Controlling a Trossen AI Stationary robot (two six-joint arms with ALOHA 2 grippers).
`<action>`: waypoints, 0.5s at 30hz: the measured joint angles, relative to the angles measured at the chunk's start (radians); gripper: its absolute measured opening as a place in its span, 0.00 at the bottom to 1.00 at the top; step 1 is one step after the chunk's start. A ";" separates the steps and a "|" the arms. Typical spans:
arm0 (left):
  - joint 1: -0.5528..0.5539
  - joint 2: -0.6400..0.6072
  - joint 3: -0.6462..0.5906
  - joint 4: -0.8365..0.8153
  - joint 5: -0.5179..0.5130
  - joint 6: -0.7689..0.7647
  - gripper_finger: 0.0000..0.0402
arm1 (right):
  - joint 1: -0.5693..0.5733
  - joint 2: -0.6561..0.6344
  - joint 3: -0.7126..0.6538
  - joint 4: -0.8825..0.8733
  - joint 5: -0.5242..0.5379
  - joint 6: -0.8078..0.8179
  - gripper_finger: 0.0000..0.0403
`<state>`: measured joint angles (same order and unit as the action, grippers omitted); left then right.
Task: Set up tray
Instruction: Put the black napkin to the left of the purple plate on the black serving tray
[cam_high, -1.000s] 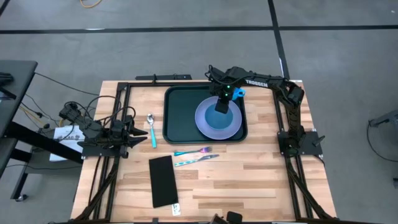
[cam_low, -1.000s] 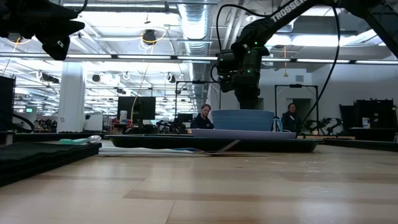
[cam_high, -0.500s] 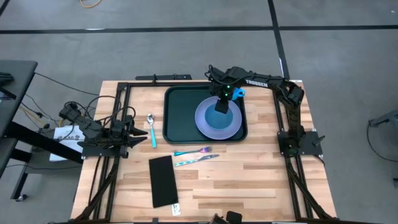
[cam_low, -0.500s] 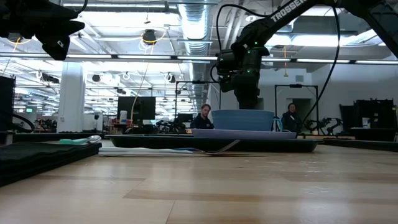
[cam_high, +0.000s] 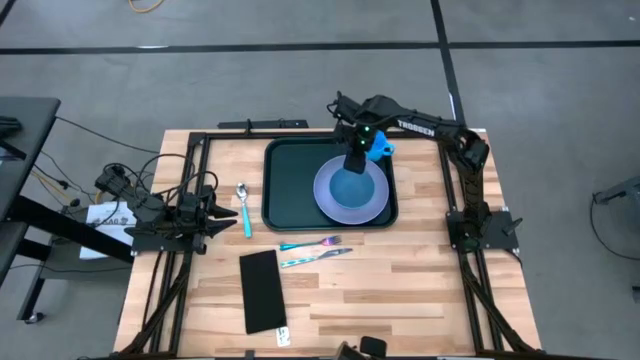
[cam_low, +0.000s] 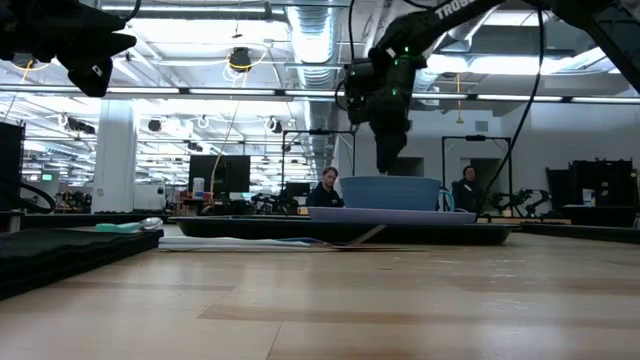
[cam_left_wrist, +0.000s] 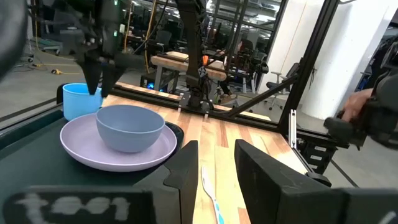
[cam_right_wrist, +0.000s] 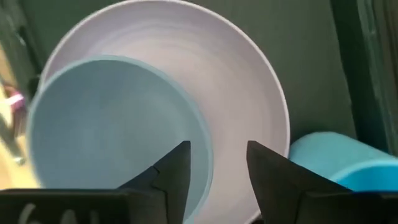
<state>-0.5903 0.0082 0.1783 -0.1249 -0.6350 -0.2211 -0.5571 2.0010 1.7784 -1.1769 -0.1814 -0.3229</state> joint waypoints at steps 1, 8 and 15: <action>0.000 0.000 0.000 0.000 0.000 0.000 0.23 | 0.000 0.000 0.026 -0.035 0.000 0.000 0.36; 0.000 0.000 0.000 -0.018 0.000 -0.025 0.23 | 0.027 0.000 0.186 -0.222 0.024 0.066 0.34; 0.000 0.000 0.000 -0.049 0.000 -0.043 0.23 | 0.131 0.000 0.240 -0.306 0.023 0.110 0.33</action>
<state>-0.5903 0.0082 0.1783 -0.1739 -0.6353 -0.2639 -0.4259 2.0006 2.0186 -1.4832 -0.1585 -0.2130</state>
